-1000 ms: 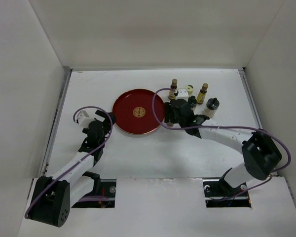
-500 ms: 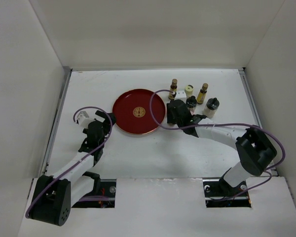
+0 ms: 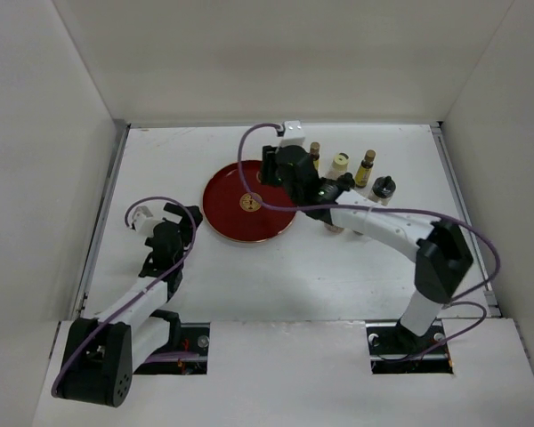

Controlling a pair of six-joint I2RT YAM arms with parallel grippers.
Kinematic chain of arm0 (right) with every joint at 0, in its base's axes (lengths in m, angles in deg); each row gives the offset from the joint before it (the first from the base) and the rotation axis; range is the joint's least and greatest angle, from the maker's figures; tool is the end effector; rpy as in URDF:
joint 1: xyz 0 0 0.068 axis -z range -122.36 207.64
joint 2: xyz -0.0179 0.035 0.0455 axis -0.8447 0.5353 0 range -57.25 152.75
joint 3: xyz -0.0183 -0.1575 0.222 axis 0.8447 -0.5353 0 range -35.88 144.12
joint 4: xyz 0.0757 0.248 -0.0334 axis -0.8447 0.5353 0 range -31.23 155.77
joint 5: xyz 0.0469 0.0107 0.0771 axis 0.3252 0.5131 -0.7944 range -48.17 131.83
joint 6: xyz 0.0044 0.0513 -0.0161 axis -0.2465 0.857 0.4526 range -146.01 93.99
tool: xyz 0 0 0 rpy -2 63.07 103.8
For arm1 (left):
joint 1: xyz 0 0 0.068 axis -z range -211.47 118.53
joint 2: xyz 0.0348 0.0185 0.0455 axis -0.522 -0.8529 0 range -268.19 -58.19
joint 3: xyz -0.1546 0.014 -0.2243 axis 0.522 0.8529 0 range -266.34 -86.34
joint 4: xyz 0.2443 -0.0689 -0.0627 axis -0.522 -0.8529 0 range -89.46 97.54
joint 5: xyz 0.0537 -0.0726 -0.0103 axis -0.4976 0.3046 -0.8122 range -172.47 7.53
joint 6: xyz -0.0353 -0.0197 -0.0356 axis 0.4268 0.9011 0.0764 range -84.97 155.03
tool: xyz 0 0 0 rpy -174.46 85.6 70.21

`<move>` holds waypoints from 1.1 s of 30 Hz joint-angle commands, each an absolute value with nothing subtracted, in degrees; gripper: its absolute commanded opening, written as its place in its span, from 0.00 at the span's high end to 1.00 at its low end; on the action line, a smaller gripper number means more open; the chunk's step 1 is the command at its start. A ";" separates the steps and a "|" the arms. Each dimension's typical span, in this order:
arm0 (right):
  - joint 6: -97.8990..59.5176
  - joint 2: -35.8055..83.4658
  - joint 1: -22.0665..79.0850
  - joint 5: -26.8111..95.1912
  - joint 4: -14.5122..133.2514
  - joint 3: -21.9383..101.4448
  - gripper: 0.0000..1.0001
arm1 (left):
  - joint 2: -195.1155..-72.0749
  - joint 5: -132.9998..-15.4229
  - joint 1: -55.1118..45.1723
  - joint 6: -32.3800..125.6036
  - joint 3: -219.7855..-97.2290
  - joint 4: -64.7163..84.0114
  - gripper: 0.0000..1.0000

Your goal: Organize the condiment bottles

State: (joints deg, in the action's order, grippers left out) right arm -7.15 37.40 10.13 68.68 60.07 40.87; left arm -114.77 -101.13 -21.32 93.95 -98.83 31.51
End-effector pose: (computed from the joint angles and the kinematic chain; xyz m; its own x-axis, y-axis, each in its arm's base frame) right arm 0.2772 0.2787 0.3236 -0.3296 0.0670 -0.9417 -0.2781 0.9463 0.1646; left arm 0.1925 -0.0228 0.1694 -0.0645 -0.8127 -0.5790 -0.3564 0.5607 -0.7474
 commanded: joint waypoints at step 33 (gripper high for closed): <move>-9.84 78.28 2.66 62.49 59.13 78.12 0.45 | -114.71 -98.56 -24.57 97.61 -96.53 35.32 0.00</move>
State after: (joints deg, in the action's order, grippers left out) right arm -9.97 79.08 3.53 62.45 61.21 78.18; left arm -116.03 -99.07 -24.03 97.07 -96.77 32.34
